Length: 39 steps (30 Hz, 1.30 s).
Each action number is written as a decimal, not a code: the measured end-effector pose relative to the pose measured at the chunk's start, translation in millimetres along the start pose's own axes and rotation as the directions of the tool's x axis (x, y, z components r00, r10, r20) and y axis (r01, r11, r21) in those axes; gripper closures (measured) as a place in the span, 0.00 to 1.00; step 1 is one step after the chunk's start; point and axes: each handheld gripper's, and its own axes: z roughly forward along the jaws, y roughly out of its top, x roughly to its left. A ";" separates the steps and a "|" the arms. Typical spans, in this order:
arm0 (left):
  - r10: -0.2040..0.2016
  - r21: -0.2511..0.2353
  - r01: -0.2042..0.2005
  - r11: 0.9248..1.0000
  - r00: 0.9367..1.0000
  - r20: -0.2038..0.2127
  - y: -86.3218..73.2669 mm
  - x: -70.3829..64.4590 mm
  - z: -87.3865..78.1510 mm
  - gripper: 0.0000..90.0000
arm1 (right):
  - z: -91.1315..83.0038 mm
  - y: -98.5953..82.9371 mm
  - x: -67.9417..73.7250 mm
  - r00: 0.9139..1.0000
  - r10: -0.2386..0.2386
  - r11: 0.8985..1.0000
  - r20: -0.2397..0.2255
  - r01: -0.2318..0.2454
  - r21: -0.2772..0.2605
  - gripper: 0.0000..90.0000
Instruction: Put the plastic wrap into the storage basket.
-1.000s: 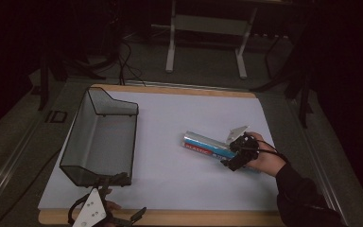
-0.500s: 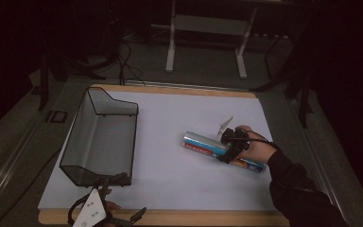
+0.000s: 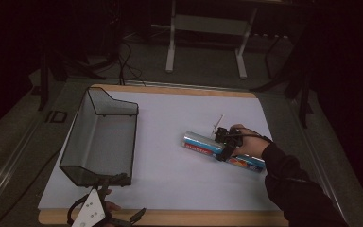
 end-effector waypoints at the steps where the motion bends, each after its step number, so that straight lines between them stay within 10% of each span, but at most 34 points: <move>1: -0.002 -0.002 0.002 1.000 1.000 0.001 0.0 0.1 0.0 0.01 | 1.1 0.6 -0.3 1.000 0.001 1.000 0.005 -0.001 0.006 0.25; 14: -0.005 -0.004 0.005 1.000 1.000 0.011 0.0 0.0 -0.1 0.01 | 12.9 7.9 1.9 0.999 0.008 1.000 -0.042 -0.007 0.029 0.15; 39: 0.012 0.010 -0.012 1.000 1.000 -0.001 -0.6 -1.8 0.7 0.01 | 19.7 15.5 0.5 0.999 -0.038 0.991 -0.008 0.039 0.131 0.35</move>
